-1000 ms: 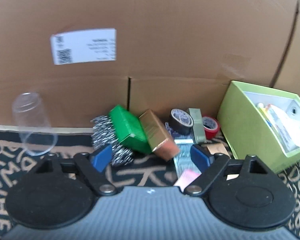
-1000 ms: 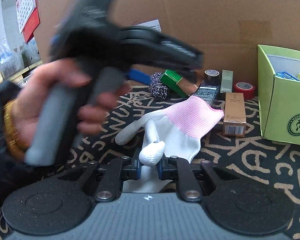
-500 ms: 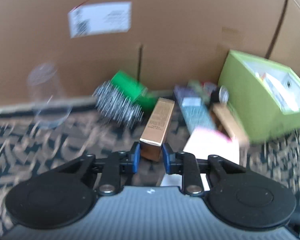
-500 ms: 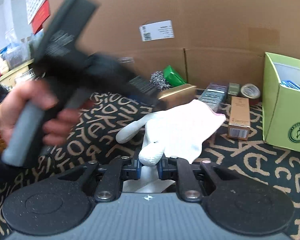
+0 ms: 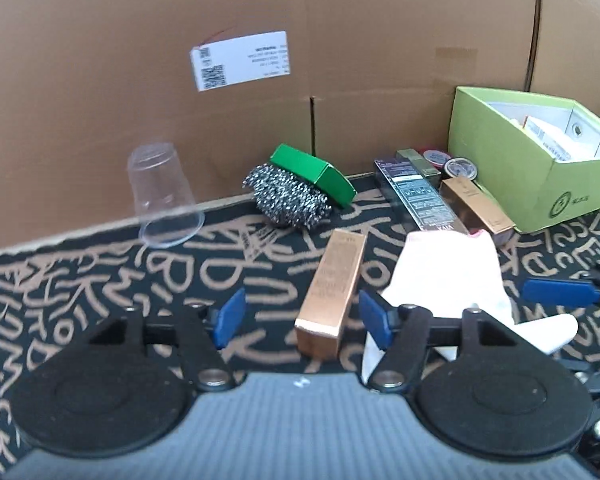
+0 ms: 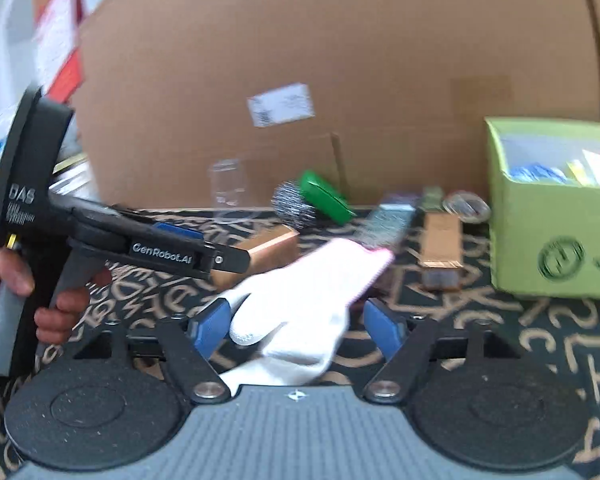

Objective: Organize objects
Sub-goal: 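Grasp the tan cosmetic box with the left tool while the right holds the glove, then carry the tan box and glove into the lime-green box and release both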

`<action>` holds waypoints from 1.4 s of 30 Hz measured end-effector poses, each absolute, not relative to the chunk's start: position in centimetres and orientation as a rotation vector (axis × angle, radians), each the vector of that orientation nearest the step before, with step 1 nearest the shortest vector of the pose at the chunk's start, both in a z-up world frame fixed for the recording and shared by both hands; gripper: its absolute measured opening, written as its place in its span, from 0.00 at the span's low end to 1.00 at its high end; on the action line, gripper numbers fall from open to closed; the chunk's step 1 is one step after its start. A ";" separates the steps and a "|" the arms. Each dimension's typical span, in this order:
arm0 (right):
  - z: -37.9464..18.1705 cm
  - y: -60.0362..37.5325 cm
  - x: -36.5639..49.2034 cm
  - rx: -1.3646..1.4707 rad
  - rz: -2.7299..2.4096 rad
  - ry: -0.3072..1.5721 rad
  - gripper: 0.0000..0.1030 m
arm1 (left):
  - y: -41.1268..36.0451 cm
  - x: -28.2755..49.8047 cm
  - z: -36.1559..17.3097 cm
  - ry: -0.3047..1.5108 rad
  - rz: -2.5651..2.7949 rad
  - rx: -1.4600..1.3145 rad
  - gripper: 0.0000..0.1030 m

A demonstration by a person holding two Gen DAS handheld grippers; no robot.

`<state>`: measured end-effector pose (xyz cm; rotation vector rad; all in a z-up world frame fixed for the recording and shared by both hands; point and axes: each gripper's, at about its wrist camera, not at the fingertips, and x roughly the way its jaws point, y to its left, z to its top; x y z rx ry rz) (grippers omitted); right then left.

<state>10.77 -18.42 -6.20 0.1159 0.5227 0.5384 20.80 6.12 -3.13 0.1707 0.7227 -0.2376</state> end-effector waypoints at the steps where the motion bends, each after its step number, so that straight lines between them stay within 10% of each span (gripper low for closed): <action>1: -6.3 -18.5 11.1 0.121 0.541 0.539 0.76 | 5.9 21.3 -3.3 0.730 -0.231 0.176 0.61; 5: -6.7 -16.9 11.7 0.061 0.579 0.586 0.76 | 5.3 22.8 -4.2 0.781 -0.262 0.170 0.39; 8: -7.0 -15.9 12.2 0.016 0.600 0.619 0.40 | 5.0 23.1 -4.6 0.811 -0.278 0.158 0.32; 14: -6.9 -16.6 11.8 0.038 0.595 0.597 0.16 | 4.5 23.2 -4.6 0.806 -0.268 0.173 0.28; 42: 1.0 -33.3 12.6 0.070 -0.028 0.124 0.15 | -13.2 21.8 6.9 0.565 -0.530 0.176 0.23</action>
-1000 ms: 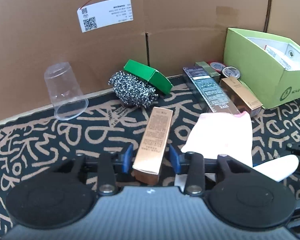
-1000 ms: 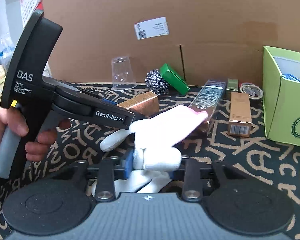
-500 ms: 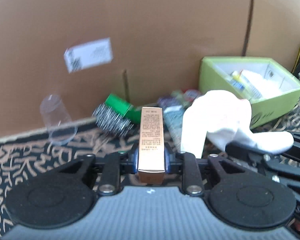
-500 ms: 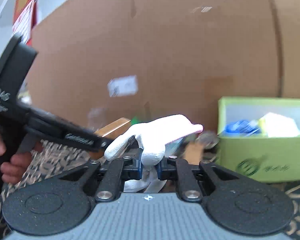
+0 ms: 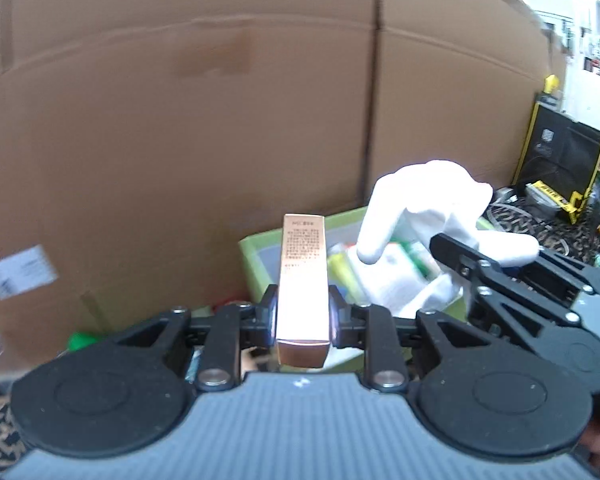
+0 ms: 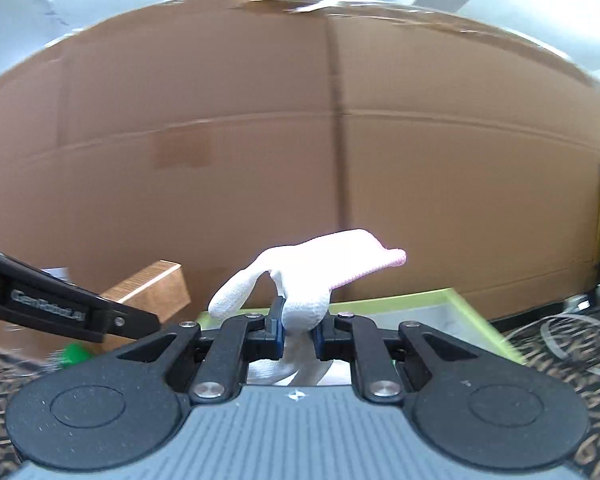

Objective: Organize objects
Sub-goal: 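Carry the tan box and glove into the lime-green box and release both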

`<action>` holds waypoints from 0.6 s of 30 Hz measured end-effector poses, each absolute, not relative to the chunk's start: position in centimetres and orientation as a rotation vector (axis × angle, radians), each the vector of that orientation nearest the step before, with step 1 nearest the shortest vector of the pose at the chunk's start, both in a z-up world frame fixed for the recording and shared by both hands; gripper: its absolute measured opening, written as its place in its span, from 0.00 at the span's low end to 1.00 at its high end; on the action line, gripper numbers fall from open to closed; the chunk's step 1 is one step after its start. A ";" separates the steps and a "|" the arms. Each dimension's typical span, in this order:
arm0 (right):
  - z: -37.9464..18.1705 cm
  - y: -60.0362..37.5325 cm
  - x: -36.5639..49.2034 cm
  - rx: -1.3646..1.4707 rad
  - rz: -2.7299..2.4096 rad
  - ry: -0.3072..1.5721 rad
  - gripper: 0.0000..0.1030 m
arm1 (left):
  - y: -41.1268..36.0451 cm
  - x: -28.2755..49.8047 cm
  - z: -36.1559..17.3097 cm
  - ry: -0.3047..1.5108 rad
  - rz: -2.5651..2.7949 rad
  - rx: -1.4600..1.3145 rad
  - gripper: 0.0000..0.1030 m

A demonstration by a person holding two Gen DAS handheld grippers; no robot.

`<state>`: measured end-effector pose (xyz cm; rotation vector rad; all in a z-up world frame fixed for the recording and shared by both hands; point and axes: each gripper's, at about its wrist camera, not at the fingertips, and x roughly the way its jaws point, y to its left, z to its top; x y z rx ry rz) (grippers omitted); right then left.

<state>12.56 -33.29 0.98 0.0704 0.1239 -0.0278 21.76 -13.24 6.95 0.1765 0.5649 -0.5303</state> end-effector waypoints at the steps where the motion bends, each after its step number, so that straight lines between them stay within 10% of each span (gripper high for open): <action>1: 1.0 -34.0 13.0 0.070 -0.049 0.123 0.15 | -14.1 22.0 7.0 0.563 -0.542 0.178 0.23; 10: -0.2 -38.4 16.6 0.060 -0.150 0.162 0.16 | -20.1 25.8 4.1 0.610 -0.557 0.182 0.23; 12: -1.5 -38.5 18.2 0.048 -0.165 0.233 0.40 | -20.4 26.5 3.0 0.610 -0.557 0.217 0.26; 14: -2.8 -38.6 19.0 0.016 -0.215 0.296 0.59 | -20.3 26.6 2.1 0.602 -0.546 0.223 0.52; 18: -3.2 -37.8 18.5 -0.085 -0.277 0.258 0.74 | -19.4 26.1 1.4 0.547 -0.539 0.209 0.72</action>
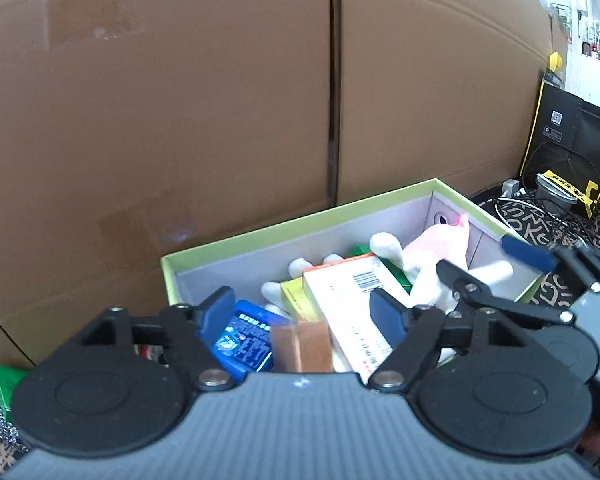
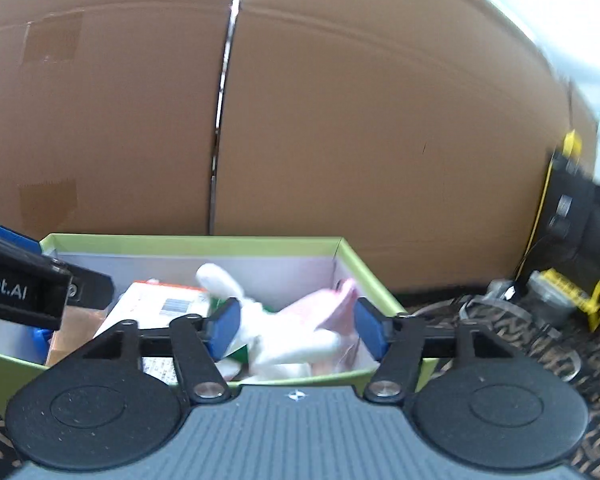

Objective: Organize objects
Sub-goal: 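Carry the tan box and glove into the lime-green box and release both, then return to the pile, grasp the green box with the left tool while the right grasps the VIVX box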

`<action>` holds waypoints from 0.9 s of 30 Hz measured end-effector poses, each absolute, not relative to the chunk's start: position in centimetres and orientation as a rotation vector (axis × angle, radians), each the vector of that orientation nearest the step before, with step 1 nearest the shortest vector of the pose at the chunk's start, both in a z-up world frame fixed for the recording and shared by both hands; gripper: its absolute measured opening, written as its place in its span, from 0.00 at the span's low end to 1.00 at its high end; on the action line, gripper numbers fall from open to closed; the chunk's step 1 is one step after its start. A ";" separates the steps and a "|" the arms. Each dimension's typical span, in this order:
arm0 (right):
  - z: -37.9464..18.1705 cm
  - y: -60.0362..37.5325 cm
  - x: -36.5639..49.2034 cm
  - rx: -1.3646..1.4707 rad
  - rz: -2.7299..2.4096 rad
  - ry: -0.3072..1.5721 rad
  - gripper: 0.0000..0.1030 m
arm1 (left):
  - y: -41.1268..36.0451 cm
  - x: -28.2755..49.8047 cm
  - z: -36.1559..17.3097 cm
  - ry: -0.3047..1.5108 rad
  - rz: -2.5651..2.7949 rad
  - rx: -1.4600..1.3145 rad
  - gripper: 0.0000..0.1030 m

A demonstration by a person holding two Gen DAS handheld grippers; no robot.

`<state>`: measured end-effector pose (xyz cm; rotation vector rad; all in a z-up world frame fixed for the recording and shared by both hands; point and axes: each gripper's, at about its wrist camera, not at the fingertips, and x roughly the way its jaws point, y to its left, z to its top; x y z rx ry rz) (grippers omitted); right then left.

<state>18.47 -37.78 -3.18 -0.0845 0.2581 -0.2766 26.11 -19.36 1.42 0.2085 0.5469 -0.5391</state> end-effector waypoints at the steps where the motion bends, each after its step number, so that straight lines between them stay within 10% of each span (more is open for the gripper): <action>1: -3.1 -37.6 18.2 -0.094 -0.284 0.239 0.76 | -19.2 26.0 1.4 0.544 -0.539 0.213 0.74; 9: -2.2 -37.6 16.7 -0.058 -0.285 0.160 0.82 | -17.3 24.3 2.3 0.495 -0.520 0.216 1.00; 27: -2.7 -25.1 12.3 -0.117 0.046 0.152 0.94 | -0.5 17.1 0.1 0.518 -0.324 0.099 1.00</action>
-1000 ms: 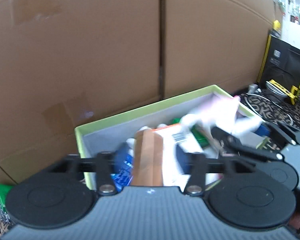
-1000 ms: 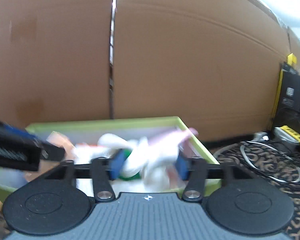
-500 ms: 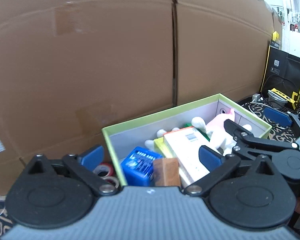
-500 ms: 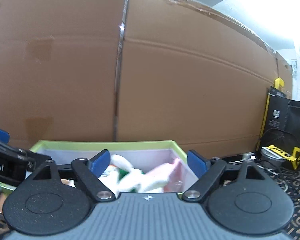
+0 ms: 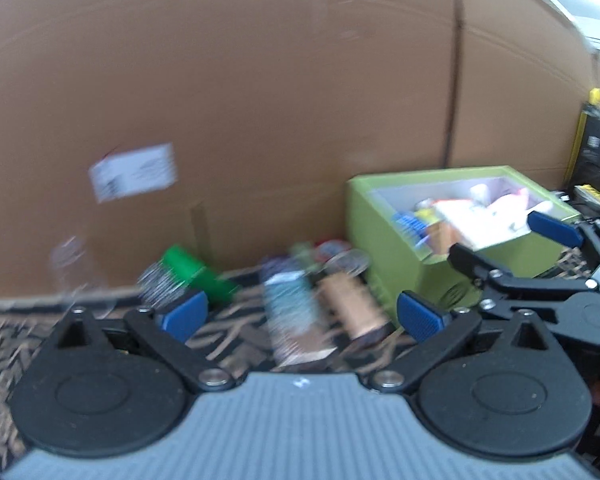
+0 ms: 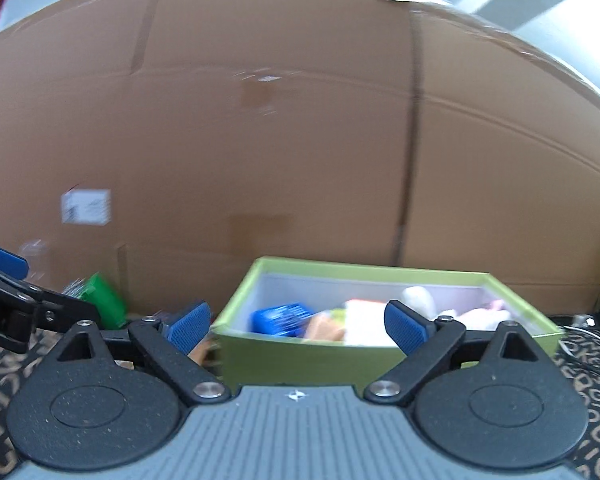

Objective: Organize objects
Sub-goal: 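Return to the pile, grasp the green box with the left tool while the right grasps the VIVX box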

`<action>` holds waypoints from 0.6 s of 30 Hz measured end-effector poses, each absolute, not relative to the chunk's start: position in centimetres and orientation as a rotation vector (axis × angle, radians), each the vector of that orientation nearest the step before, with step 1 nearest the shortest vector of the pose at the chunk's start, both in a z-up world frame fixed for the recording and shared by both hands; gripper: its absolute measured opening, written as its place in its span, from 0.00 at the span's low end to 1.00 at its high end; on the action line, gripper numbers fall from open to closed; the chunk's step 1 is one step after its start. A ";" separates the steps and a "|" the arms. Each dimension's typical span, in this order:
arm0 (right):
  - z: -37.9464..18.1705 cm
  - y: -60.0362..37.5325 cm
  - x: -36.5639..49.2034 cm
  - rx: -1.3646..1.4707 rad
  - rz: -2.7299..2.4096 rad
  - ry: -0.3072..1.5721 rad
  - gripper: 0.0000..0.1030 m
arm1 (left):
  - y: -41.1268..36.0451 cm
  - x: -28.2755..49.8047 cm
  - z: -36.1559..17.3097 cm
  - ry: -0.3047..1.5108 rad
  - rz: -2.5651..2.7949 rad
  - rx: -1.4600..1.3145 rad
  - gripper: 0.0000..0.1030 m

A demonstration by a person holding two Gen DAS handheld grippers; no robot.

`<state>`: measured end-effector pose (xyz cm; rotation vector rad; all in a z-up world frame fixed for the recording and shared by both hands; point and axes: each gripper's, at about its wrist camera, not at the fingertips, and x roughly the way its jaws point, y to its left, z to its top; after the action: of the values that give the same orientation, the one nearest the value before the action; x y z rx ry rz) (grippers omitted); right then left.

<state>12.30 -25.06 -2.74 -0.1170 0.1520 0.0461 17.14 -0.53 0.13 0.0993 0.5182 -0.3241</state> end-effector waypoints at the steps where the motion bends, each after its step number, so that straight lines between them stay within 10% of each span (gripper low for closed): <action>1: -3.0 -24.2 12.2 -0.130 0.062 0.161 0.94 | 0.6 17.0 -0.3 0.530 -0.303 0.085 1.00; 18: -5.9 -14.0 14.1 -0.209 0.243 0.419 0.89 | 9.9 19.7 -4.7 0.650 -0.099 -0.069 1.00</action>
<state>14.06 -13.97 -5.94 -0.2091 0.4186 0.2426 19.74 9.90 -4.74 -0.0691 0.6498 -0.0988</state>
